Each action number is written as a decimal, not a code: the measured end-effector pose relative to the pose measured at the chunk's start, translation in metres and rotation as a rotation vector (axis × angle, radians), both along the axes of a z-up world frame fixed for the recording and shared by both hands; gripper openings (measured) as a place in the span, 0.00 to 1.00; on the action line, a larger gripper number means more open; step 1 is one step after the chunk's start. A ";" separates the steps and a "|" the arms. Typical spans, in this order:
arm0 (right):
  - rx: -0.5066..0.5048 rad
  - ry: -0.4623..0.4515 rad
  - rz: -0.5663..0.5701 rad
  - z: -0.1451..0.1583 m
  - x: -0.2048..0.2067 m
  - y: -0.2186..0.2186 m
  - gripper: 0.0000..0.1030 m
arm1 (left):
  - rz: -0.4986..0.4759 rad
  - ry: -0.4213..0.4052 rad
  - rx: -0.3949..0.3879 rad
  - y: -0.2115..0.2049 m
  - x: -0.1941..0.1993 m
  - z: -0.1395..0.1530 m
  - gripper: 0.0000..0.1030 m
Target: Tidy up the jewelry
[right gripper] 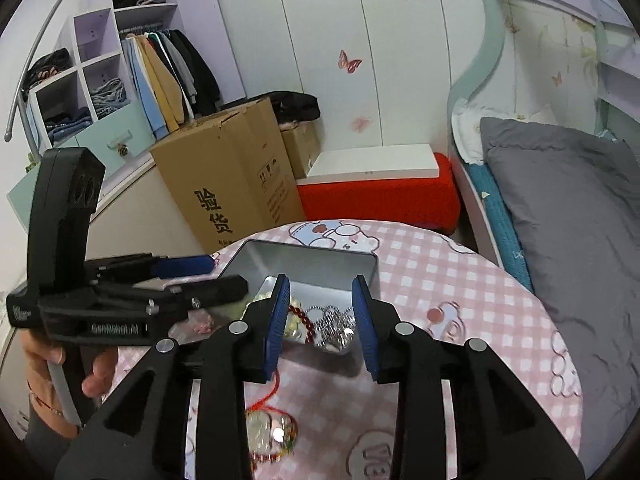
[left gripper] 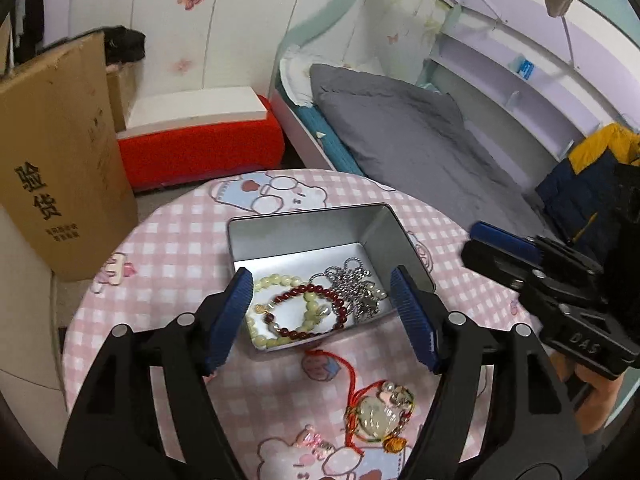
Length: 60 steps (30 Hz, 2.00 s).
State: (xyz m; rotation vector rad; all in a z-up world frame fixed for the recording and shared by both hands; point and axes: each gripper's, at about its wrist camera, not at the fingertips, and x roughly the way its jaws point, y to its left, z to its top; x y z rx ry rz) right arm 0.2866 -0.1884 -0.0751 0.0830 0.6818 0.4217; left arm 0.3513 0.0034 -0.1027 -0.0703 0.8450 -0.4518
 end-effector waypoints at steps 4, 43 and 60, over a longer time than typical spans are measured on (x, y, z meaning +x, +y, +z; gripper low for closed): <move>-0.007 -0.009 -0.012 0.001 -0.025 -0.008 0.29 | 0.012 -0.050 0.023 0.000 -0.025 0.009 0.69; -0.217 0.108 0.014 -0.076 -0.090 0.002 0.14 | 0.082 0.054 0.140 0.006 -0.102 -0.077 0.57; -0.155 0.066 0.026 -0.053 -0.072 0.005 0.14 | 0.044 0.035 0.167 -0.002 -0.097 -0.074 0.16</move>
